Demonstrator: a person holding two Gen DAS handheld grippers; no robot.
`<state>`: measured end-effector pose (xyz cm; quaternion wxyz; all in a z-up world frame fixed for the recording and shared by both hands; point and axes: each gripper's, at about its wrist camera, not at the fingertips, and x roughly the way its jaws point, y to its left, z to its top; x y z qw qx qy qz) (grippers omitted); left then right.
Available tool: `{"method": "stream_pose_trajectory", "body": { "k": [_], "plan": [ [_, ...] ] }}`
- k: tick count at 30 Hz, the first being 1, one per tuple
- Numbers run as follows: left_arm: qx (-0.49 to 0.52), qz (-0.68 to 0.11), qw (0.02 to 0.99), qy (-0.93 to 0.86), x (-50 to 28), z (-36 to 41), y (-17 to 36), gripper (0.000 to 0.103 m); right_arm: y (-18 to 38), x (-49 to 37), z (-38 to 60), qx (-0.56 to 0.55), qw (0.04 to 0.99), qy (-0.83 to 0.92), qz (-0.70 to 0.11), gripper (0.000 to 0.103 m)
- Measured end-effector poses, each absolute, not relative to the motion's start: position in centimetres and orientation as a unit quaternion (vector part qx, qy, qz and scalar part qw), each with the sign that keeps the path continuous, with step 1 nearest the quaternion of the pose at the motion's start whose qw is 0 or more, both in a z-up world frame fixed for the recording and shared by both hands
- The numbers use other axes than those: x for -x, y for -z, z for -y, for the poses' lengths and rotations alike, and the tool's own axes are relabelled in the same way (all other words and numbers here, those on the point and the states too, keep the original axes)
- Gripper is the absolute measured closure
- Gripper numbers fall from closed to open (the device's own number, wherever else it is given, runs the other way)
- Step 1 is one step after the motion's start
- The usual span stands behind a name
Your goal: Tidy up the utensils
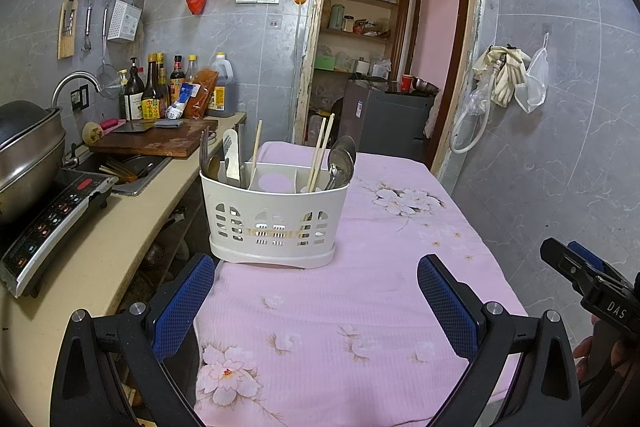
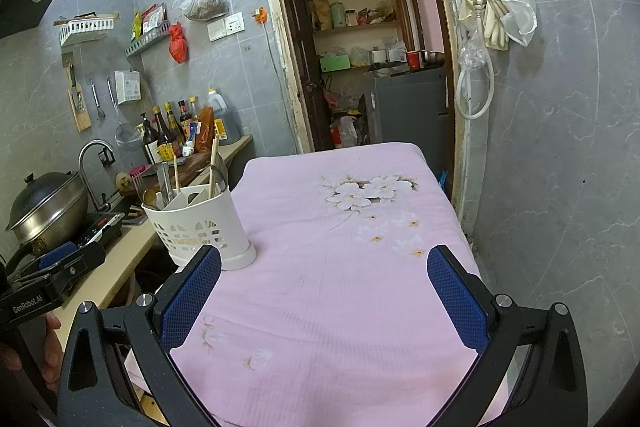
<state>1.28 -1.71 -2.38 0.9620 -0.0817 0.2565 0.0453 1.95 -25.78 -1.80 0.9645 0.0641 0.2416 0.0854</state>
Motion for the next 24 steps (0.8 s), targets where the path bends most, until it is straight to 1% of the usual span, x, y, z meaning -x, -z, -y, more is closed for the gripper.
{"method": "stream_pose_trajectory", "body": {
  "k": [24],
  "plan": [
    [0.087,-0.255,0.962,-0.047,-1.11,1.64,2.74,0.001,2.14,-2.19,25.67,-0.063,0.964,-0.087,-0.245,0.002]
  ]
}}
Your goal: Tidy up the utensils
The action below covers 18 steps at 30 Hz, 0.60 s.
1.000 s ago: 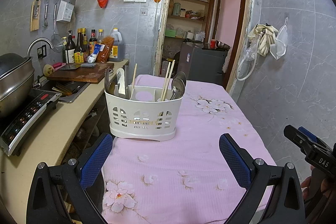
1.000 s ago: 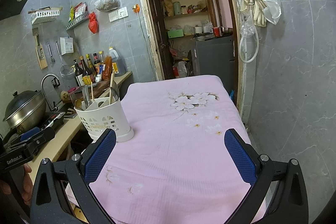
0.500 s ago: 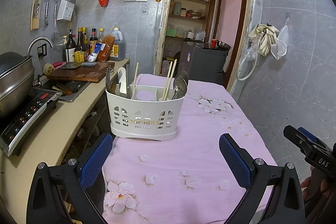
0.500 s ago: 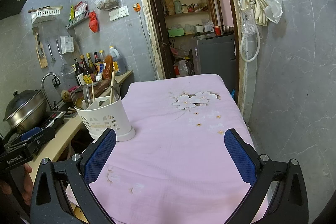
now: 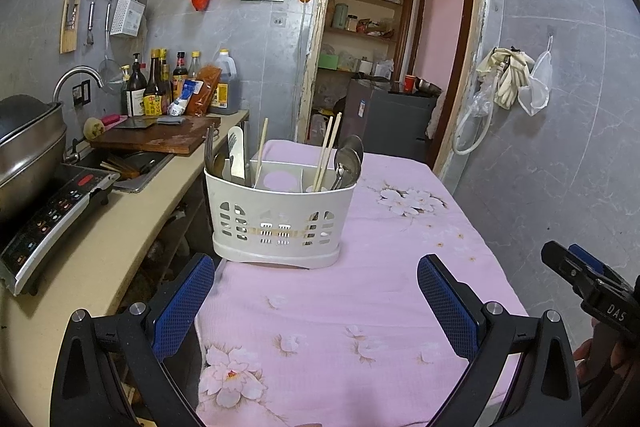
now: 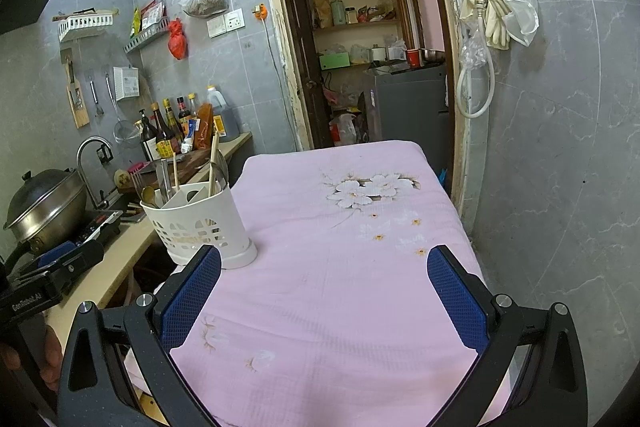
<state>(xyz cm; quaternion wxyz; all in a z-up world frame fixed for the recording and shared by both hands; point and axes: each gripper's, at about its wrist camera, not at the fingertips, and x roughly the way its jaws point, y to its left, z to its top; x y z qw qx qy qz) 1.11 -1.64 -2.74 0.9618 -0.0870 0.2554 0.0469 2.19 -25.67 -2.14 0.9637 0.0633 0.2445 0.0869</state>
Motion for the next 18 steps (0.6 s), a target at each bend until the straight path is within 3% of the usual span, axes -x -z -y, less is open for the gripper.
{"method": "stream_pose_trajectory", "body": {
  "k": [18],
  "plan": [
    [0.084,-0.26,0.961,-0.047,-1.55,1.51,2.67,0.001,2.71,-2.23,25.59,-0.064,0.962,-0.088,-0.25,0.002]
  ]
}}
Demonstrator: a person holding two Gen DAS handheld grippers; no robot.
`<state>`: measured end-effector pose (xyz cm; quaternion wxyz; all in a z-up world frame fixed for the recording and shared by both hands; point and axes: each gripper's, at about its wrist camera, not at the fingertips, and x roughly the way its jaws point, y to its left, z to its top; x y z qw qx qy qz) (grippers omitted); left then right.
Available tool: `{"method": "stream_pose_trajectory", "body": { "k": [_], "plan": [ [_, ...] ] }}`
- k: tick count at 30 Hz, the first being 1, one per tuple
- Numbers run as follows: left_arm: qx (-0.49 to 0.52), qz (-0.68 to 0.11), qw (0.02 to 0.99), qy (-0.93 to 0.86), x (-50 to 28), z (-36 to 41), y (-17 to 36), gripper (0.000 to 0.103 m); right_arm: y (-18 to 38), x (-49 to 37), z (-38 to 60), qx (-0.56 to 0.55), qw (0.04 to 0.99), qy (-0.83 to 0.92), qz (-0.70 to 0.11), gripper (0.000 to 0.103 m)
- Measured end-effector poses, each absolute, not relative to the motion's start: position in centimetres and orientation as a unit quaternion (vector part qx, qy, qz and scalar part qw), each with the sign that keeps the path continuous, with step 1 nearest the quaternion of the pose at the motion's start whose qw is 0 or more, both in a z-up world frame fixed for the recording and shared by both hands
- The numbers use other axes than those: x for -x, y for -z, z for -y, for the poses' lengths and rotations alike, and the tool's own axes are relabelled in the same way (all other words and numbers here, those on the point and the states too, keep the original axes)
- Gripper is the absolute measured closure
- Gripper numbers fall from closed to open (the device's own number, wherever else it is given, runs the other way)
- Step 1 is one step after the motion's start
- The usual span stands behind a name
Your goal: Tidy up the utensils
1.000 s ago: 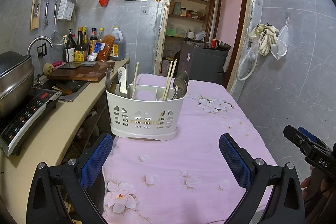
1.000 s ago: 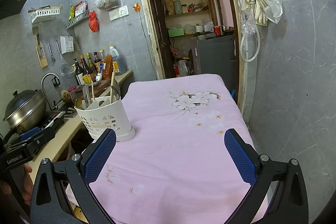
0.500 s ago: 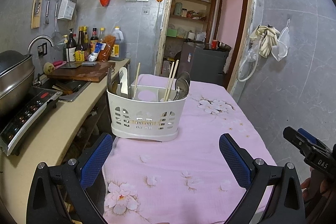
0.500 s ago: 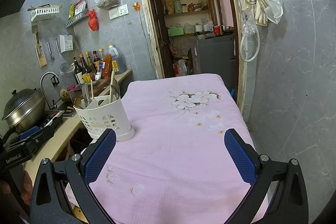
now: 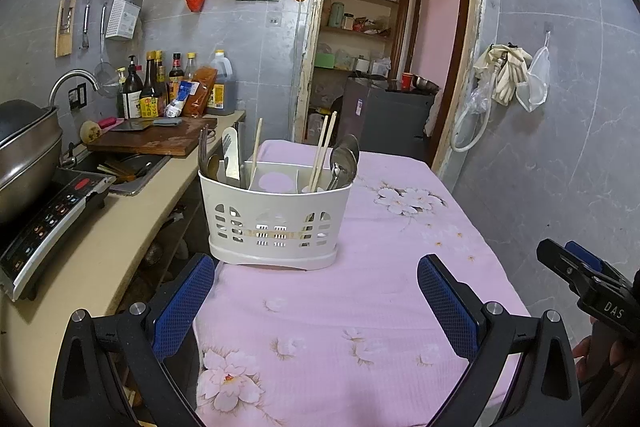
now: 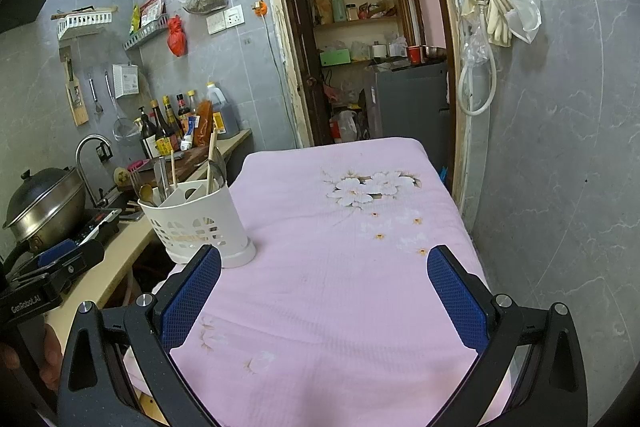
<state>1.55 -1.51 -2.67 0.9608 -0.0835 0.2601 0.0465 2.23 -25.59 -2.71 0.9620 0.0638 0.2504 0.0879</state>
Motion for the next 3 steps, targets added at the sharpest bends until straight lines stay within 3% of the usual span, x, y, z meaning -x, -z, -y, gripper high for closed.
{"method": "stream_pose_trajectory", "body": {
  "k": [3],
  "plan": [
    [0.088,-0.261,0.96,-0.052,-1.51,1.18,2.67,0.001,2.86,-2.3,25.62,-0.065,0.961,-0.087,-0.253,0.002]
  ]
}}
